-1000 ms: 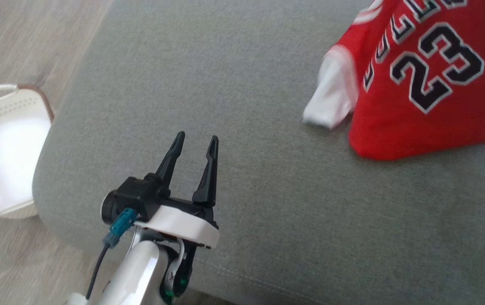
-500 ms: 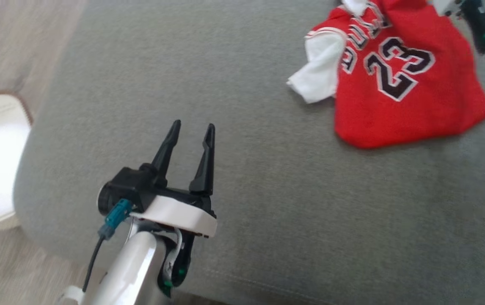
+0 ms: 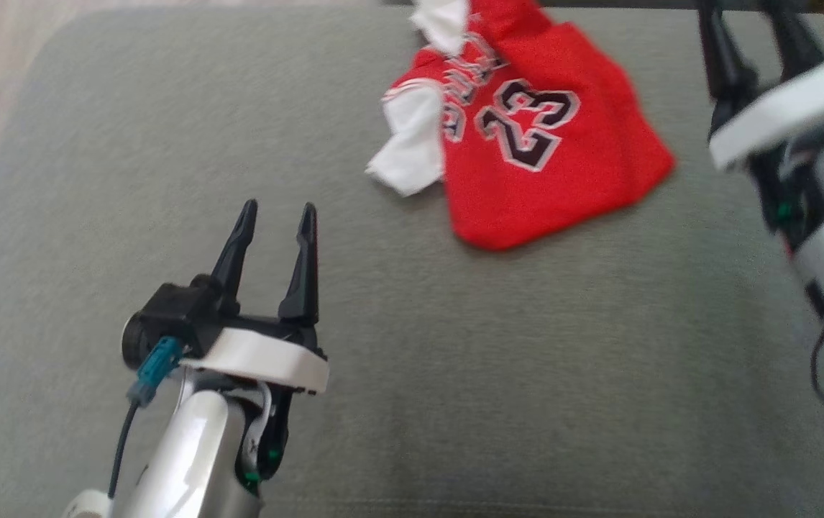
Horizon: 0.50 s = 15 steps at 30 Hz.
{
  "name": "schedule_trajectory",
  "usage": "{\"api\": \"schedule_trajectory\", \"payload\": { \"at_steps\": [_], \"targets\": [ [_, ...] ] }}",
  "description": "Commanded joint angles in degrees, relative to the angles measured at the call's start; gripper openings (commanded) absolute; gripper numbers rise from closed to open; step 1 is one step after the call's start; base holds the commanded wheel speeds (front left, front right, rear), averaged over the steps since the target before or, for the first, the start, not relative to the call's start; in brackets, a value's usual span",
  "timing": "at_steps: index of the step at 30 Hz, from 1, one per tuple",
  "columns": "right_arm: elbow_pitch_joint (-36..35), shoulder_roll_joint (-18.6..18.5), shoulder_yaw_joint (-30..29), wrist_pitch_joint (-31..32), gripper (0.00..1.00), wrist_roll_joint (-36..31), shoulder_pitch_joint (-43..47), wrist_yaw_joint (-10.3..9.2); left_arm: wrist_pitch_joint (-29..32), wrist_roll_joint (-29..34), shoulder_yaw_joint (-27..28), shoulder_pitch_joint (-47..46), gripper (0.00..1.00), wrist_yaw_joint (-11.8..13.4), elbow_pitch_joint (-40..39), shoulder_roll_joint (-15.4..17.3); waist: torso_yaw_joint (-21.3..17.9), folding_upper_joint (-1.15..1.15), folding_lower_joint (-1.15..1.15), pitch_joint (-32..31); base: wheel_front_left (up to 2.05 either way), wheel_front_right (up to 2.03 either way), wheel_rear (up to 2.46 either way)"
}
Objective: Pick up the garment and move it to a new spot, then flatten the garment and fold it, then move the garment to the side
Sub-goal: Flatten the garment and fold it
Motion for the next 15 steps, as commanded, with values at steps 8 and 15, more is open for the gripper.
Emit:
{"api": "schedule_trajectory", "payload": {
  "at_steps": [8, 15],
  "targets": [
    [-11.29, 3.54, -13.4, -1.56, 1.0, -8.02, 18.16, -0.05, -0.35, 1.05, 4.7, 0.4, 1.0, -0.94, -1.19, 0.34, -7.74, 0.0, 0.01, -2.98, 0.0, 0.0, 0.0],
    [-19.9, 12.97, -24.24, -1.58, 1.0, -18.13, 32.21, -0.05, -0.35, 2.95, 6.29, -0.27, 1.0, -1.98, 2.08, 0.34, -11.73, 0.0, 0.01, -2.59, 0.0, 0.0, 0.0]
  ]
}}
